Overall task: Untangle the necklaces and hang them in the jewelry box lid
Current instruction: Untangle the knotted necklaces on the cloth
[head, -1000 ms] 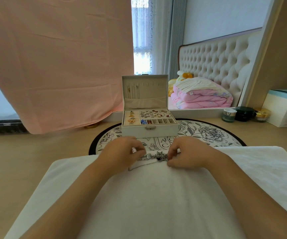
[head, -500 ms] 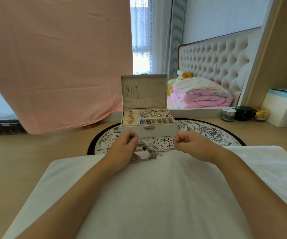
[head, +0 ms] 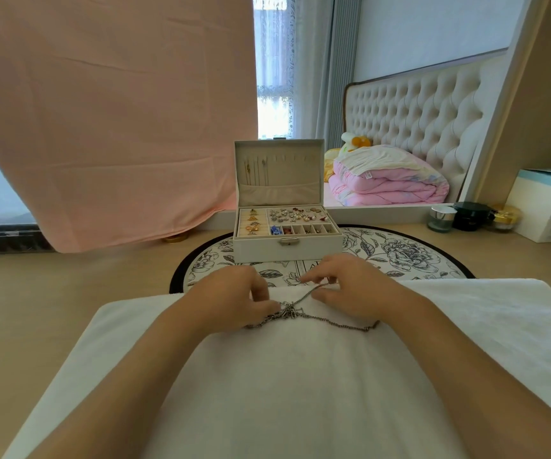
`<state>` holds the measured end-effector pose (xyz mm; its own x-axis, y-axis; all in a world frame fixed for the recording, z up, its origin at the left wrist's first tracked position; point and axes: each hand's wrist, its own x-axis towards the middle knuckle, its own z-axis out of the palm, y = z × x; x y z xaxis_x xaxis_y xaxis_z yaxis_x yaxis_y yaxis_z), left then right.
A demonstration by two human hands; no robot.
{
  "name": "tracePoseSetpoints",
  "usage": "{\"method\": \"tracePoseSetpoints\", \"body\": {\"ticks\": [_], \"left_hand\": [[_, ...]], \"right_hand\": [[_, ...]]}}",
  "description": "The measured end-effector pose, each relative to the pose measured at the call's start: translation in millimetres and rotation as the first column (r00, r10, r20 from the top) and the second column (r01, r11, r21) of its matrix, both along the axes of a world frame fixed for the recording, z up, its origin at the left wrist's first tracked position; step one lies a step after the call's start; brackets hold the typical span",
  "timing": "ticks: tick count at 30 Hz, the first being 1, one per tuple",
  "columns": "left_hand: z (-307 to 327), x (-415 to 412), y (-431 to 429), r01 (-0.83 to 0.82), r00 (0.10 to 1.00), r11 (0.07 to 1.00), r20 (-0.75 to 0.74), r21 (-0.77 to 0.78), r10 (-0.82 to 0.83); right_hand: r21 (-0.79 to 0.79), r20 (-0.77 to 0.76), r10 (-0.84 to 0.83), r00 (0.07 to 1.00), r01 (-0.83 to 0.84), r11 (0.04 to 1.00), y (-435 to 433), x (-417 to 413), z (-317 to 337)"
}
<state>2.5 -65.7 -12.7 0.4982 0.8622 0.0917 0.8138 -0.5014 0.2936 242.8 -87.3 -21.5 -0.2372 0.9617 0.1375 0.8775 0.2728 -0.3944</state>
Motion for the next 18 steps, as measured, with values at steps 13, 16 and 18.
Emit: {"method": "tracePoseSetpoints", "body": {"ticks": [13, 16, 18], "left_hand": [[-9.2, 19.8, -1.8, 0.056, 0.738, 0.965, 0.662, -0.258, 0.134], [-7.6, 25.2, -3.8, 0.142, 0.66, 0.93, 0.733, -0.339, 0.166], [-4.7, 22.8, -3.1, 0.069, 0.804, 0.981, 0.592, -0.182, 0.053]], "right_hand": [[-0.035, -0.661, -0.029, 0.75, 0.008, 0.999, 3.0, -16.1, -0.2], [-0.067, -0.597, -0.059, 0.8, 0.023, 0.997, -4.7, -18.4, 5.4], [-0.095, -0.545, -0.08, 0.835, 0.033, 0.995, -8.4, -16.8, 8.0]]}}
